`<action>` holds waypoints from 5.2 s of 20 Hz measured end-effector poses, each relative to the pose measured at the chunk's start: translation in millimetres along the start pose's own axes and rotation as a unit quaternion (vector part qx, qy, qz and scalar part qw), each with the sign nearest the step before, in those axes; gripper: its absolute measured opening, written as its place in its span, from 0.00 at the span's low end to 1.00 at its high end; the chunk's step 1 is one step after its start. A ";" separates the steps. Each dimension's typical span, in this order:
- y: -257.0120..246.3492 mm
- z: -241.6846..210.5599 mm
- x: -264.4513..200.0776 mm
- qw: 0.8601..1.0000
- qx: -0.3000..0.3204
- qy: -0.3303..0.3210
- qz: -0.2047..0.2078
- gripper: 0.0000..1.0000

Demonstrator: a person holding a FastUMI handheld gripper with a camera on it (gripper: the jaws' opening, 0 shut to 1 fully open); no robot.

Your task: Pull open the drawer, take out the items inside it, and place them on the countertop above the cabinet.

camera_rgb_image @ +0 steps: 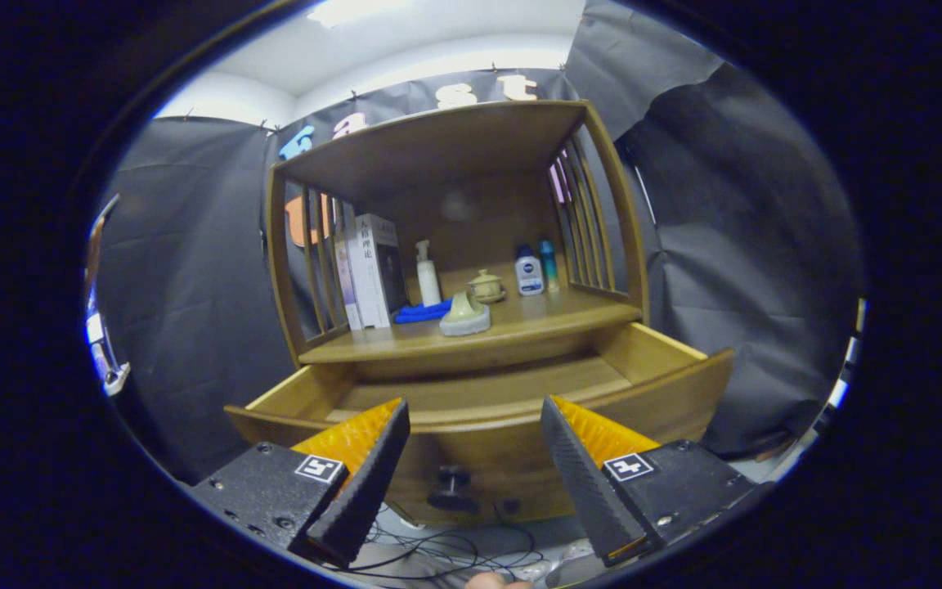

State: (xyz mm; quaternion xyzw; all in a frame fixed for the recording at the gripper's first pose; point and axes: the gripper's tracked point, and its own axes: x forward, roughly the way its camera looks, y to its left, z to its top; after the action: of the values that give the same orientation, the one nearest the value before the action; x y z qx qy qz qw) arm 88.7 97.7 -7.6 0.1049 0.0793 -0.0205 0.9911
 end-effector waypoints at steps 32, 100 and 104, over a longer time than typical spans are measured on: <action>9.7 -59.4 40.1 0.992 -0.118 -0.004 -0.034 0.99; -15.1 87.9 68.3 0.994 -0.059 -0.084 0.033 0.99; -37.9 94.7 -5.5 0.994 -0.058 -0.087 0.036 0.99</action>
State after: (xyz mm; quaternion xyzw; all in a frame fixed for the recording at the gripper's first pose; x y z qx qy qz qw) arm 95.6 40.8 77.0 0.0476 -0.0105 0.0110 0.9988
